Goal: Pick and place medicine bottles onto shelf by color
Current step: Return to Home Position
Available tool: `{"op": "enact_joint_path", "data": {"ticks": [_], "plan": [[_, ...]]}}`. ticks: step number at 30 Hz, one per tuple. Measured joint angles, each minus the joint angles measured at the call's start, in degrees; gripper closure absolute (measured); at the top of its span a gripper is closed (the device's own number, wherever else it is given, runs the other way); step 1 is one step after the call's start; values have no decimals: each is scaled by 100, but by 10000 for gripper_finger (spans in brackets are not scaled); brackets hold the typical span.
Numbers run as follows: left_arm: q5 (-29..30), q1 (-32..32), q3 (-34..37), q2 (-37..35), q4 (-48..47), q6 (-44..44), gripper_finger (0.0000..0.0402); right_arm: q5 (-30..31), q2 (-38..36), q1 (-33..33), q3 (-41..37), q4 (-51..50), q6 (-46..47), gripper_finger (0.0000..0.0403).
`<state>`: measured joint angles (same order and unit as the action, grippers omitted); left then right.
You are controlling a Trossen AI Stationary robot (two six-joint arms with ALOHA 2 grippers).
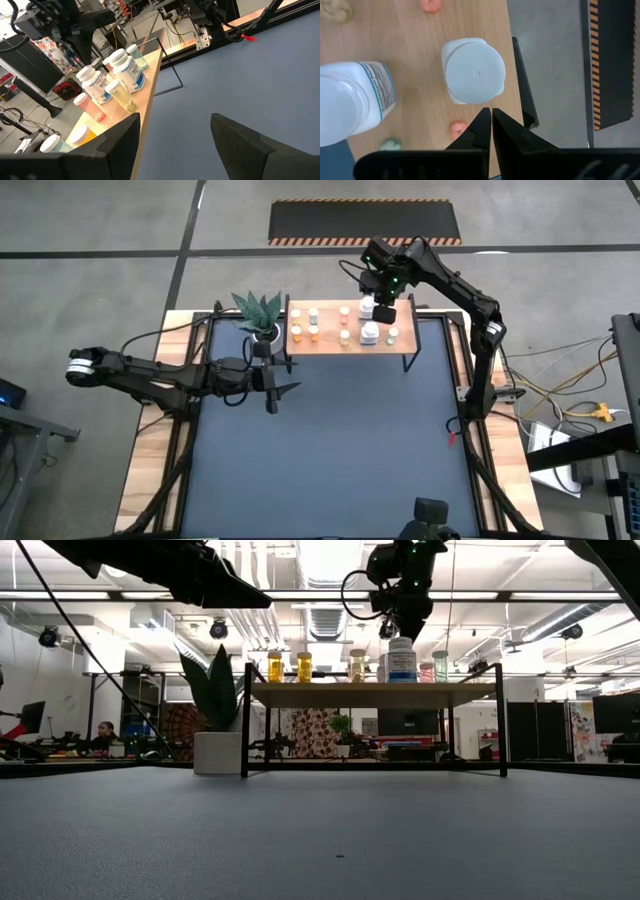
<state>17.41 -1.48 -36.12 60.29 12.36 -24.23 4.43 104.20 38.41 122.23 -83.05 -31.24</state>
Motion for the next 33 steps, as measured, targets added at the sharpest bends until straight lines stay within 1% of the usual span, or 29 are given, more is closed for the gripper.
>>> {"op": "enact_joint_path", "data": {"ticks": [7,11,13,16,18,21,23,25,27,29,31,33], "plan": [[0,0,0,0,-11,0,175,9,-17,-13,96,-63,2,394],[0,0,0,0,6,0,175,-4,-199,-78,199,-60,137,394],[0,0,0,0,39,0,175,-265,-359,-136,164,-41,221,394],[0,-4,-18,1,63,36,175,-938,-647,-321,-87,86,322,394],[0,-22,-28,-14,63,140,175,-1093,-905,-557,-406,285,338,394],[0,-159,-25,-212,-143,303,176,-1093,-1493,-1053,-1173,738,422,394],[-4,-317,-35,-475,-533,477,179,-1097,-2048,-1474,-1899,1253,574,394],[-4,-475,-2,-756,-873,590,191,-1099,-2701,-1960,-2772,1988,806,394],[-4,-626,62,-1092,-1213,591,211,-1079,-3355,-2445,-3715,2791,1095,394],[-14,-727,185,-1414,-1301,589,236,-1005,-4008,-2927,-4622,3451,1362,394],[-112,-737,376,-1775,-1297,612,263,-683,-4604,-3368,-5432,4163,1589,394],[-339,-733,581,-2108,-1268,741,290,-358,-5185,-3749,-6157,4794,1810,394]]}}
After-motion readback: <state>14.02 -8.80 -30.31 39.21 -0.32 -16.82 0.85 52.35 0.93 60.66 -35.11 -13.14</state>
